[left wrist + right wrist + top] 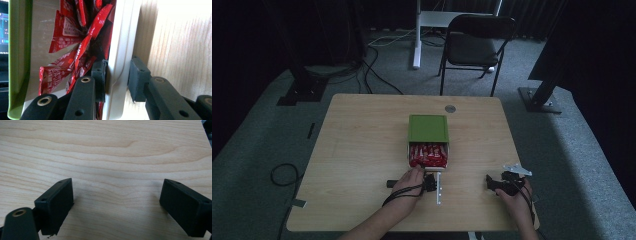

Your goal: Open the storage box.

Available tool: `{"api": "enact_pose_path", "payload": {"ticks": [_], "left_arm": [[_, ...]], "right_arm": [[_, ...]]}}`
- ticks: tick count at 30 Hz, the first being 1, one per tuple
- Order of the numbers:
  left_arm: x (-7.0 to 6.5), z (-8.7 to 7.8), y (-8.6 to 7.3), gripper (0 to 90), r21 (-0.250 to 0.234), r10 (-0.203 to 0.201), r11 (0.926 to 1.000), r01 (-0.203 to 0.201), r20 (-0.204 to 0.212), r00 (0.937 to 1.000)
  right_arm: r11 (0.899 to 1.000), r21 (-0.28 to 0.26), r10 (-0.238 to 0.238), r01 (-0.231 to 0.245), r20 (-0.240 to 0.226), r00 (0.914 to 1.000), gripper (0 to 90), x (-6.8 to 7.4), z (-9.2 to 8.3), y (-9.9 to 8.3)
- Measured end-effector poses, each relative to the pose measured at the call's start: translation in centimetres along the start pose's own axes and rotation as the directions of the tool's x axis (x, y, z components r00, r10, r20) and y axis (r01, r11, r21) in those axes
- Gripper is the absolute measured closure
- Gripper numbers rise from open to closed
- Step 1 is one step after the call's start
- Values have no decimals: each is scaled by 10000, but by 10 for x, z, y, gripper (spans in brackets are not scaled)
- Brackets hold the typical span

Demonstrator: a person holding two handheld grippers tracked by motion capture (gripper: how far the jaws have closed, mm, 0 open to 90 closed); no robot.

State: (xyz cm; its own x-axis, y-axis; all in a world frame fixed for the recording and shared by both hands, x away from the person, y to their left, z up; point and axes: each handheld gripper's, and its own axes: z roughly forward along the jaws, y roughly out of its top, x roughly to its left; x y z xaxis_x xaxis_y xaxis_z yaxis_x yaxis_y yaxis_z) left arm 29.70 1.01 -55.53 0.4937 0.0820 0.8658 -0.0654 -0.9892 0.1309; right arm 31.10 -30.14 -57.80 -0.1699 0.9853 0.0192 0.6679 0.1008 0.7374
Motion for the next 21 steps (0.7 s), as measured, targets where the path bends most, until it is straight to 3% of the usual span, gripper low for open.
{"api": "enact_pose_path", "payload": {"ticks": [10,14,21], "left_arm": [[-3,-8,0,711,43,222,9997,-223,96,9997],[-6,-13,-1,711,-36,93,10000,-93,84,9999],[-11,-24,0,711,-116,215,9997,-212,270,9994]], "right_arm": [[10000,-2,-1,1,0,10000,111,0,0,0],[10000,1,-4,4,1,10000,111,0,0,0],[10000,2,-7,7,2,10000,111,0,0,0]]}}
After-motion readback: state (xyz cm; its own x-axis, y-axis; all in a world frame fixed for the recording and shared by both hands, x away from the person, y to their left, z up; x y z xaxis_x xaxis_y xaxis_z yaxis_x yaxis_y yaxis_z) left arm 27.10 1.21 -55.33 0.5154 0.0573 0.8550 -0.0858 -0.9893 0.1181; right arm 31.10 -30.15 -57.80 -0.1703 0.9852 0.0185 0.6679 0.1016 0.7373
